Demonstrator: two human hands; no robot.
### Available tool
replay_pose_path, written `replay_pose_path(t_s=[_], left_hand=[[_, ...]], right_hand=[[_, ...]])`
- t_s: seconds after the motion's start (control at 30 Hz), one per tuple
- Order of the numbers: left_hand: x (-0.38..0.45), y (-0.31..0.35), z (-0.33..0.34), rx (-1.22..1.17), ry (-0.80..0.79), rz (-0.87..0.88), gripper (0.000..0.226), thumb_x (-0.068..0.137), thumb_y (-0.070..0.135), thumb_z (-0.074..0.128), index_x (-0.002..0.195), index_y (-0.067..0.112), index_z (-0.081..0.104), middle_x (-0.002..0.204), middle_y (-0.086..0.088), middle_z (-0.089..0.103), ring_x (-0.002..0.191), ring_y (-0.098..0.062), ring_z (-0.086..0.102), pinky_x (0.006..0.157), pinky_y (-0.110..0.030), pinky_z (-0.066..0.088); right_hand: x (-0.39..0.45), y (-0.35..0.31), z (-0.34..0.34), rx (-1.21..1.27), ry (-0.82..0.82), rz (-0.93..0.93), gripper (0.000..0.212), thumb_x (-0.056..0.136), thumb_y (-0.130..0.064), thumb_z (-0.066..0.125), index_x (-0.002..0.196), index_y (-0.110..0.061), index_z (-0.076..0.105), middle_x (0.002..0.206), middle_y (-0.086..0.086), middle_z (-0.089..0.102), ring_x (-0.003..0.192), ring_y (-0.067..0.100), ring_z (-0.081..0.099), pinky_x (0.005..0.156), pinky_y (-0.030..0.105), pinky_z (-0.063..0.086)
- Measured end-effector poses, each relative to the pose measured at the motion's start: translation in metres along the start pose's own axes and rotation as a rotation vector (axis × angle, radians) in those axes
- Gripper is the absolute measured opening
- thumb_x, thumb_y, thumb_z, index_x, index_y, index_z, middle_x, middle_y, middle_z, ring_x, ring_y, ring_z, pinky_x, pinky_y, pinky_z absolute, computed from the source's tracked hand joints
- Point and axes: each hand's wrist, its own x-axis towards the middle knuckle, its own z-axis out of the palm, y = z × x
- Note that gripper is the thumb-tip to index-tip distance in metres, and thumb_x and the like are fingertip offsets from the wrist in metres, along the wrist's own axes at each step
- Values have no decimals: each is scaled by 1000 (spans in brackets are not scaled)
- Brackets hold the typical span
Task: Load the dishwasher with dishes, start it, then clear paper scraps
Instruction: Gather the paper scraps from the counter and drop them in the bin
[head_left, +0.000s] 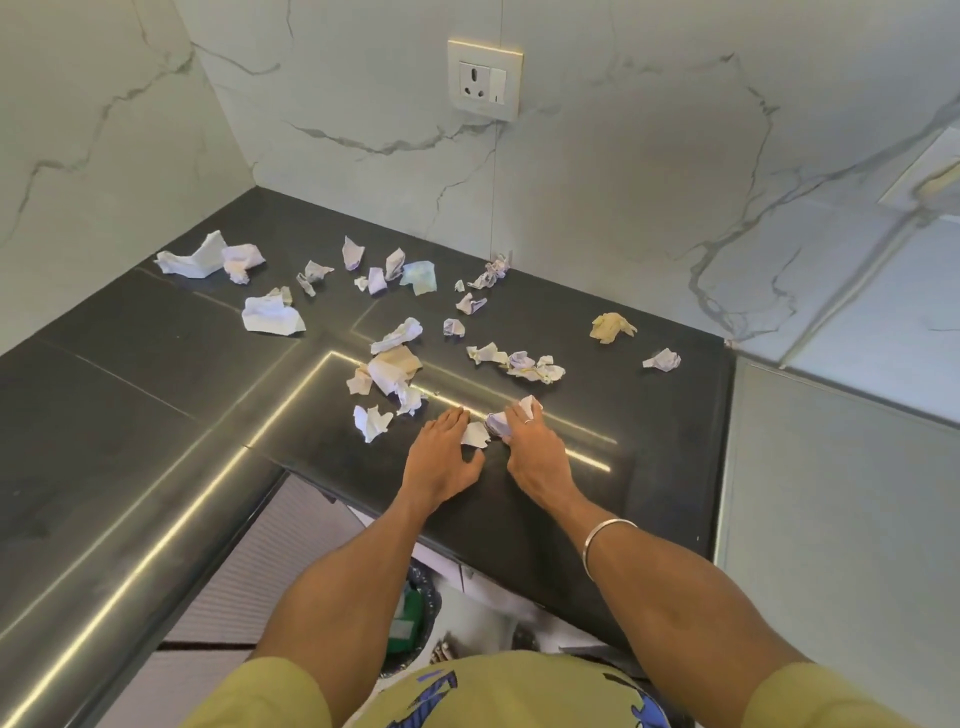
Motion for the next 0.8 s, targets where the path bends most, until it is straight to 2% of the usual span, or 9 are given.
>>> replay_pose_path(t_s=[0.1, 0.17, 0.23, 0.3, 0.4, 0.47, 0.53, 0.67, 0.8], left_hand=[[7, 9, -2, -28, 69, -47, 61, 92, 49, 45, 140, 14, 51, 144, -4, 53, 134, -21, 47, 110, -36, 37], [12, 19, -6, -110, 138, -159, 49, 95, 46, 43, 129, 16, 61, 130, -2, 64, 118, -24, 60, 99, -38, 46], [19, 27, -9, -169, 212, -225, 38, 96, 43, 40, 102, 21, 71, 101, 1, 73, 93, -21, 68, 84, -37, 54], [28, 34, -13, -244, 238, -250, 39, 96, 38, 39, 69, 22, 62, 67, 6, 65, 64, -14, 62, 69, -37, 54], [42, 51, -23, -478, 254, -297, 46, 98, 32, 43, 53, 21, 47, 49, 9, 48, 48, -8, 45, 59, -34, 46], [57, 63, -28, -722, 251, -415, 44, 97, 30, 46, 59, 14, 60, 54, 6, 57, 53, -10, 52, 65, -33, 48], [72, 77, -33, -1063, 182, -571, 40, 99, 32, 45, 79, 9, 71, 73, -4, 72, 71, -17, 69, 77, -34, 56], [95, 104, -27, -1475, -8, -651, 47, 100, 44, 39, 98, 10, 71, 95, -14, 75, 89, -28, 72, 74, -36, 58], [111, 121, -18, -1769, -7, -769, 55, 83, 58, 58, 105, 9, 64, 94, -13, 72, 87, -31, 70, 92, -47, 55]], right_hand=[[6, 3, -4, 38, 3, 29, 39, 87, 2, 50, 122, -14, 54, 140, 16, 48, 110, 38, 61, 77, 40, 49], [10, 4, -10, 37, 10, 16, 31, 85, 4, 49, 110, -12, 57, 128, 17, 54, 89, 37, 65, 69, 38, 45], [17, 8, -16, 24, 38, -9, 27, 86, 3, 47, 104, -12, 59, 115, 12, 58, 84, 34, 64, 67, 36, 44], [23, 10, -21, 56, 91, -28, 30, 86, 4, 45, 103, -13, 62, 106, 8, 60, 84, 33, 64, 65, 35, 42], [30, 12, -34, 116, 196, -57, 46, 81, 9, 43, 116, -13, 65, 110, 9, 66, 91, 35, 65, 74, 37, 47], [33, 13, -44, 134, 276, -88, 52, 80, 12, 44, 122, -11, 65, 119, 12, 67, 102, 35, 65, 83, 38, 51], [36, 15, -51, 146, 332, -101, 50, 82, 10, 46, 125, -10, 64, 120, 12, 68, 104, 34, 65, 85, 38, 52], [41, 24, -54, 182, 330, -139, 31, 96, -14, 52, 124, -17, 63, 111, 2, 69, 94, 21, 66, 78, 30, 52], [41, 39, -57, 192, 275, -215, 30, 95, -23, 57, 125, -24, 58, 119, -3, 66, 96, 17, 66, 81, 30, 57]])
